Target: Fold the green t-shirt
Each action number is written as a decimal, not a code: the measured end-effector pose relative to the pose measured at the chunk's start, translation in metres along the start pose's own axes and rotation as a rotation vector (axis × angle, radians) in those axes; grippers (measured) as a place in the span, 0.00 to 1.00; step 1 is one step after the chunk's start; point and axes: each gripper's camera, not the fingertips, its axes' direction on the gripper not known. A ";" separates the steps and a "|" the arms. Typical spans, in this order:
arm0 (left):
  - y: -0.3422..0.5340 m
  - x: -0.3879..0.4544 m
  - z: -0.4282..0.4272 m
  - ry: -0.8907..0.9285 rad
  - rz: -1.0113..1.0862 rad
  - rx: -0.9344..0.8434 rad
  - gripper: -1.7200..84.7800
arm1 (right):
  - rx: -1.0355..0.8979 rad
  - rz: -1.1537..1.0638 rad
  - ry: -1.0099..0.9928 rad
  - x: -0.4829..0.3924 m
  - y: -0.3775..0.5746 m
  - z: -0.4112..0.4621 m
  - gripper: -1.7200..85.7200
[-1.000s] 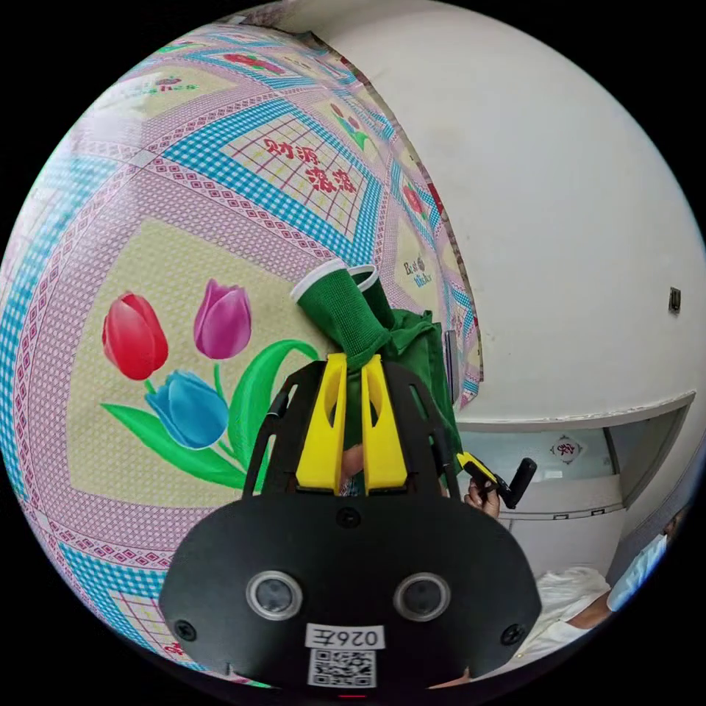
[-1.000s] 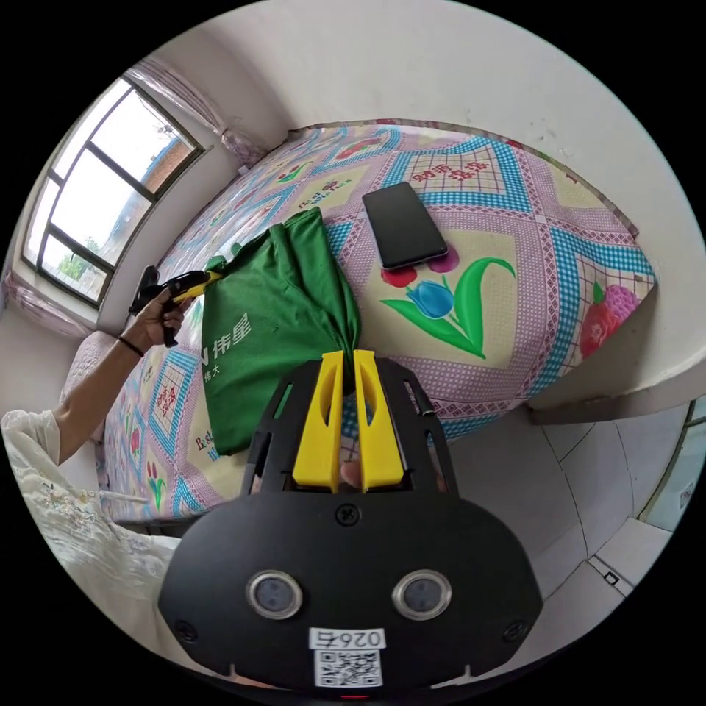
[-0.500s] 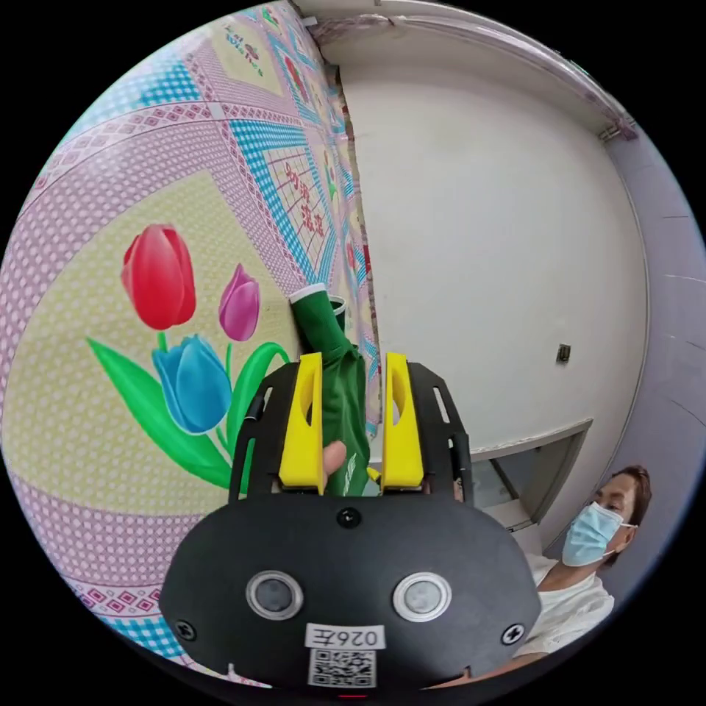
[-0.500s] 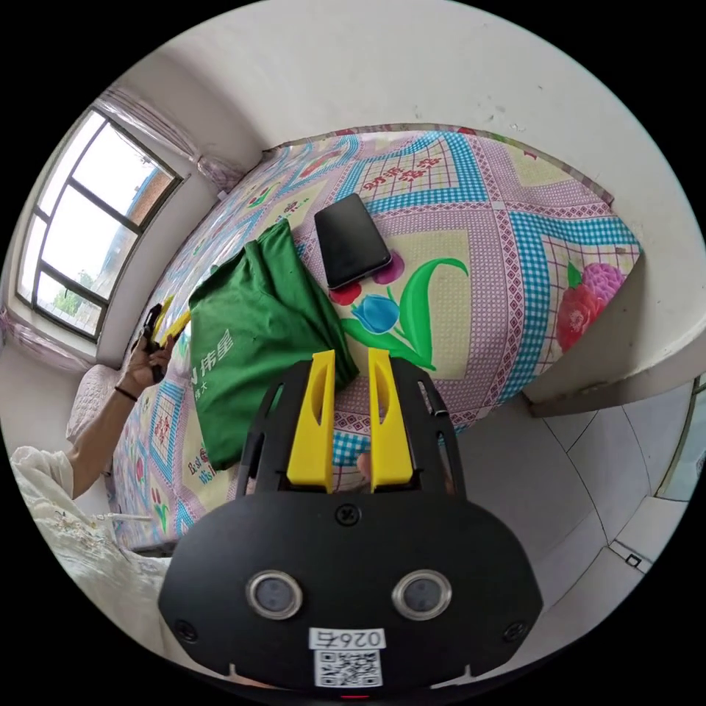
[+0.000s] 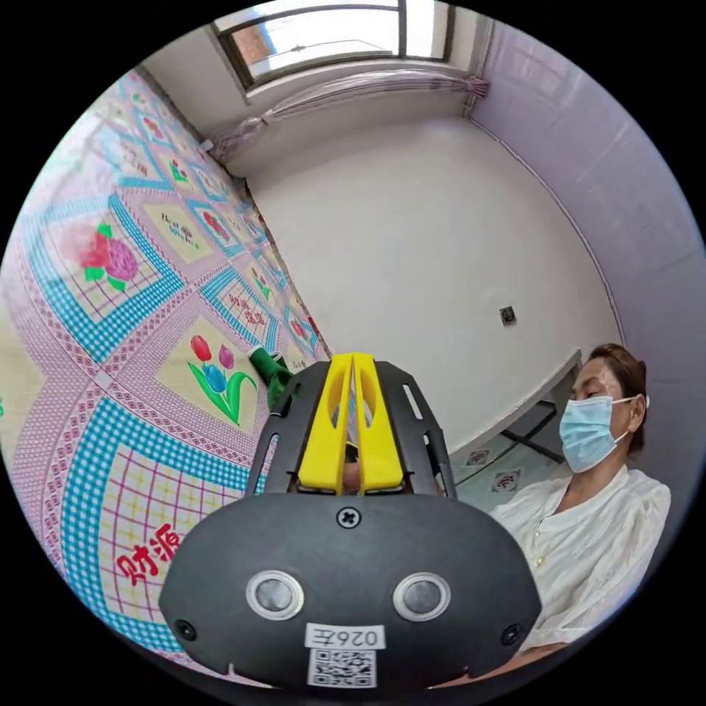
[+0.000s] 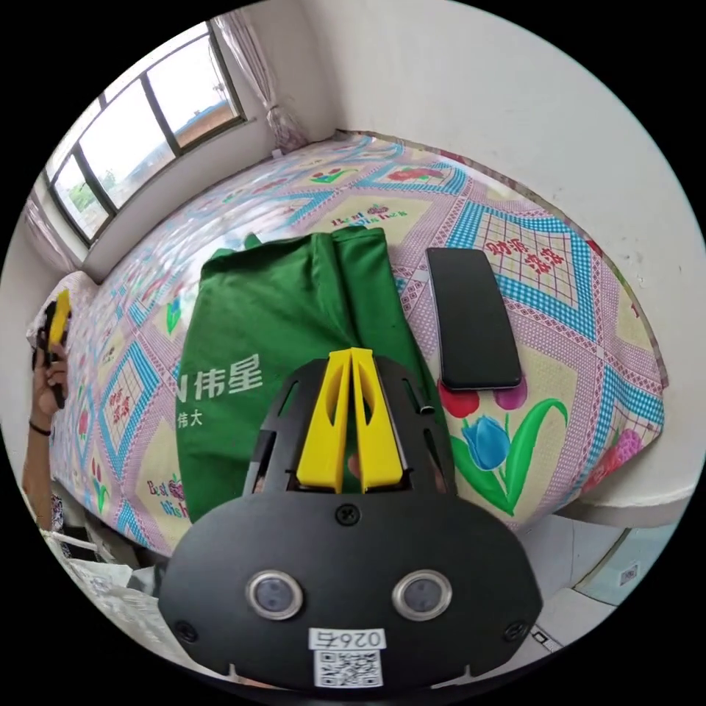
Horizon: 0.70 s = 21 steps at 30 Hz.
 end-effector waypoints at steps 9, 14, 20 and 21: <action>0.029 0.280 -0.133 -0.603 0.460 0.311 0.01 | 0.227 0.034 0.191 0.012 0.094 -0.067 0.01; 0.058 0.430 -0.172 -0.739 0.745 0.451 0.03 | 0.592 0.021 0.218 -0.038 0.187 -0.176 0.01; 0.118 0.572 -0.221 -0.771 1.021 0.636 0.09 | 0.953 0.011 -0.045 -0.090 0.303 -0.263 0.01; 0.124 0.585 -0.225 -0.795 1.039 0.637 0.09 | 0.972 0.009 -0.093 -0.094 0.314 -0.270 0.01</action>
